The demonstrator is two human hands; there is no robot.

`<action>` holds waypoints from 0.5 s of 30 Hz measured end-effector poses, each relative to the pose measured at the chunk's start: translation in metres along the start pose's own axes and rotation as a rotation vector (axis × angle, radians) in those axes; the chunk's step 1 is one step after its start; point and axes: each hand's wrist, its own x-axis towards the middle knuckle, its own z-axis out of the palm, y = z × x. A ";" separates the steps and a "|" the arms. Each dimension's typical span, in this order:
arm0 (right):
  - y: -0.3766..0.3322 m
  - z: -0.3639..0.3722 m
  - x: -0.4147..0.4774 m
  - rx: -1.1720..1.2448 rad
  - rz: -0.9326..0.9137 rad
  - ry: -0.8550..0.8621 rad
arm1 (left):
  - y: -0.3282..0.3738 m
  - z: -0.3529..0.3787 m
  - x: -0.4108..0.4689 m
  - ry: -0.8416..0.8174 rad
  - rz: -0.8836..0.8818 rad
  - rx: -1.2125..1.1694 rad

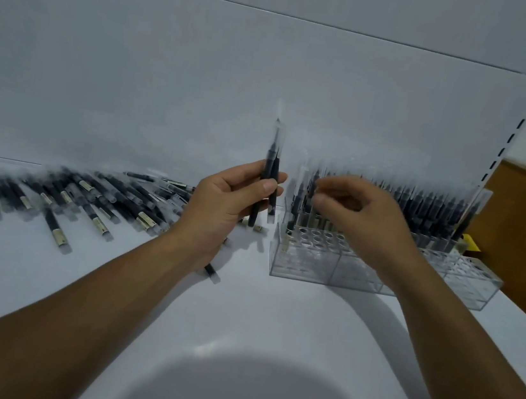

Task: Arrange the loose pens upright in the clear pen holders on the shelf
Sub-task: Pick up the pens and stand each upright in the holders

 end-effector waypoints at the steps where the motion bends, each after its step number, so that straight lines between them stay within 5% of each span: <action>1: -0.004 -0.001 -0.002 0.047 -0.038 0.064 | 0.001 0.000 0.000 -0.002 0.002 -0.001; 15: -0.037 0.004 0.001 0.254 -0.101 -0.066 | 0.004 0.008 -0.012 -0.119 0.057 0.097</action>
